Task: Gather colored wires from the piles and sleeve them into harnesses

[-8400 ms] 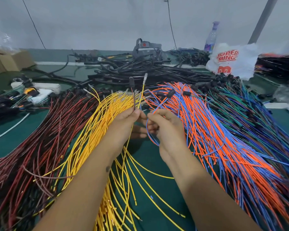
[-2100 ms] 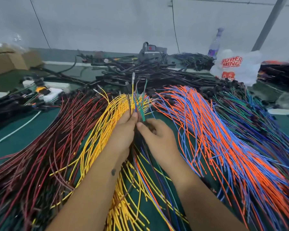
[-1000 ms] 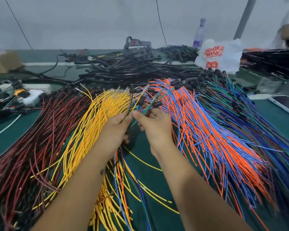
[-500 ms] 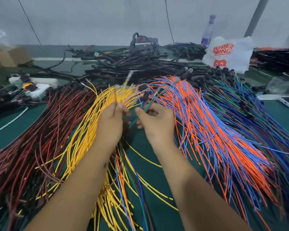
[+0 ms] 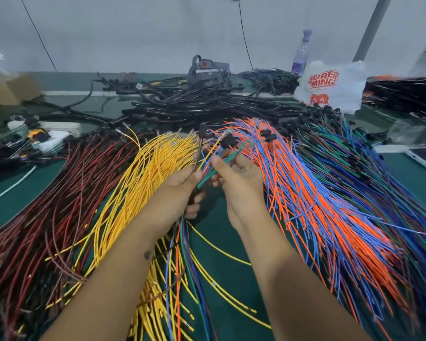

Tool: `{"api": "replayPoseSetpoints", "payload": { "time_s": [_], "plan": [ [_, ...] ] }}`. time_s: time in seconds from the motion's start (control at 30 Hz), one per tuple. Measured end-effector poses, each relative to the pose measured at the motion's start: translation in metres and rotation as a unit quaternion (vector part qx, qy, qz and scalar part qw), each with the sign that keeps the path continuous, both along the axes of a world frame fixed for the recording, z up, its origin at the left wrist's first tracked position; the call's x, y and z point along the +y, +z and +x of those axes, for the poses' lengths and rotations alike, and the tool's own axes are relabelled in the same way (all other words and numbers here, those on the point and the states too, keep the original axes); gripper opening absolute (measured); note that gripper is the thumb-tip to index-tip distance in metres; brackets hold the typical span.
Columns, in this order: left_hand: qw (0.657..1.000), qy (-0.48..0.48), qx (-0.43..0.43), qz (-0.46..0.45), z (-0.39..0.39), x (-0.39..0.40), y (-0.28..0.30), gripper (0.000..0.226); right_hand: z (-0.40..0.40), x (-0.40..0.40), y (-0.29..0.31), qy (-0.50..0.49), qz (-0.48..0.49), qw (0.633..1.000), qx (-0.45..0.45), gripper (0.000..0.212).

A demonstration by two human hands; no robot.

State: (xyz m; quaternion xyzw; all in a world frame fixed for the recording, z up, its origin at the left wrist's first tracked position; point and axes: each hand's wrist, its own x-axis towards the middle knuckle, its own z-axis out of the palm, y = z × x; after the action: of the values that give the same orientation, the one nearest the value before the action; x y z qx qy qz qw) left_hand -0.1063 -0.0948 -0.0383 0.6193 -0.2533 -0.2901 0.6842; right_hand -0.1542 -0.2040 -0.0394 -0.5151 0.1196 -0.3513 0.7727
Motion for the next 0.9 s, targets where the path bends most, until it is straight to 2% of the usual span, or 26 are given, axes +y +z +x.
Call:
{"api": "replayPoseSetpoints", "payload": {
  "time_s": [0.17,0.27,0.37,0.5,0.7,0.83,0.9],
  "plan": [
    [0.999,-0.016,0.027,0.012,0.002,0.002,0.001,0.03,-0.001,-0.002,0.001,0.001,-0.012,1.0,-0.004,0.021],
    [1.0,-0.022,-0.02,0.001,0.001,0.003,0.0,0.031,-0.002,-0.003,-0.002,-0.037,-0.04,0.998,0.019,0.013],
    [0.998,-0.031,-0.055,0.019,-0.002,0.003,-0.001,0.028,-0.002,-0.004,-0.006,-0.055,-0.049,0.997,0.016,0.02],
    [0.993,-0.039,-0.101,0.045,-0.007,0.001,0.0,0.031,-0.001,-0.007,-0.007,-0.073,-0.055,0.996,0.019,0.014],
    [0.987,-0.046,-0.13,0.076,-0.006,-0.001,0.001,0.037,0.0,-0.011,-0.007,-0.055,-0.059,0.996,0.032,0.015],
    [0.998,-0.05,-0.015,0.043,-0.002,0.001,0.0,0.031,-0.002,-0.01,-0.005,-0.041,-0.066,0.996,0.043,0.013],
    [0.998,-0.051,0.006,0.04,-0.001,0.001,0.0,0.029,-0.002,-0.009,-0.004,-0.04,-0.077,0.995,0.047,0.017]
  ]
}}
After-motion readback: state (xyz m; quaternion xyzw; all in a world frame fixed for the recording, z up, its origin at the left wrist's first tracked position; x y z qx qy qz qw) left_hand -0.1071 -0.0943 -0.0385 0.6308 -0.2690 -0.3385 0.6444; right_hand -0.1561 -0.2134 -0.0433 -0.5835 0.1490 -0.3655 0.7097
